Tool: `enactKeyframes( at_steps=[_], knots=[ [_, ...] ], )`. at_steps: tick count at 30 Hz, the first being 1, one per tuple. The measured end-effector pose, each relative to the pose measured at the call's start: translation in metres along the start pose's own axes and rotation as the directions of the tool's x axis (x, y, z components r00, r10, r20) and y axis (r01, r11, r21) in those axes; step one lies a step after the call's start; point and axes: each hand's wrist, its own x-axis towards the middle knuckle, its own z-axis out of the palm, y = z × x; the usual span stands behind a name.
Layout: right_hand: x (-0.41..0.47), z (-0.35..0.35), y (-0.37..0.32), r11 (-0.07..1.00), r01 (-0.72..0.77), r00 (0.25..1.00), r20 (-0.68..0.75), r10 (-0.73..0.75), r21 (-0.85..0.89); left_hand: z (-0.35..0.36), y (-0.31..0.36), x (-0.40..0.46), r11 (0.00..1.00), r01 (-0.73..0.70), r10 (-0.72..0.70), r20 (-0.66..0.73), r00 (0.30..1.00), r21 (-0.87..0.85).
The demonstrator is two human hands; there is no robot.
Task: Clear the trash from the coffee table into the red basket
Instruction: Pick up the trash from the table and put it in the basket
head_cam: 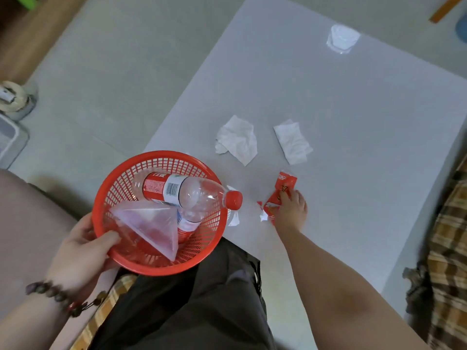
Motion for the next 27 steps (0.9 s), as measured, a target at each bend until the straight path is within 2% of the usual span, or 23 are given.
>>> enactKeyframes(
  at_steps=[4,7,11,14,17,19,21,23,25,27],
  knots=[
    [-0.007,-0.011,-0.015,0.974,0.002,0.999,-0.034,0.006,0.226,-0.006,0.013,0.008,1.0,-0.005,0.005,-0.004,1.0,0.024],
    [-0.024,-0.039,-0.035,0.853,-0.009,0.996,-0.067,0.052,0.522,-0.002,0.027,0.004,0.999,-0.038,0.038,0.002,0.999,0.017],
    [-0.057,-0.108,-0.074,0.657,0.172,0.962,-0.269,0.048,0.734,0.009,0.049,-0.004,0.997,-0.076,0.076,0.009,0.997,-0.007],
    [-0.083,-0.167,-0.105,0.546,0.358,0.907,-0.422,-0.009,0.757,0.016,0.069,-0.006,0.996,-0.087,0.089,0.058,0.994,-0.024],
    [-0.102,-0.207,-0.14,0.499,0.569,0.816,-0.523,-0.246,0.654,0.022,0.087,-0.009,0.992,-0.12,0.124,0.093,0.988,-0.045],
    [-0.11,-0.217,-0.16,0.528,0.67,0.741,-0.504,-0.444,0.522,0.026,0.098,-0.011,0.988,-0.145,0.151,0.108,0.983,-0.058],
    [-0.112,-0.218,-0.178,0.605,0.72,0.693,-0.395,-0.603,0.339,0.03,0.108,-0.013,0.983,-0.171,0.178,0.127,0.976,-0.066],
    [-0.107,-0.216,-0.192,0.667,0.738,0.671,-0.226,-0.706,0.107,0.032,0.117,-0.015,0.979,-0.188,0.197,0.136,0.971,-0.073],
    [-0.104,-0.213,-0.202,0.667,0.735,0.665,-0.061,-0.744,-0.126,0.033,0.124,-0.015,0.976,-0.203,0.213,0.137,0.967,-0.08],
    [-0.102,-0.209,-0.209,0.651,0.715,0.676,0.015,-0.737,-0.255,0.034,0.129,-0.013,0.972,-0.219,0.229,0.132,0.964,-0.087]
  ],
)
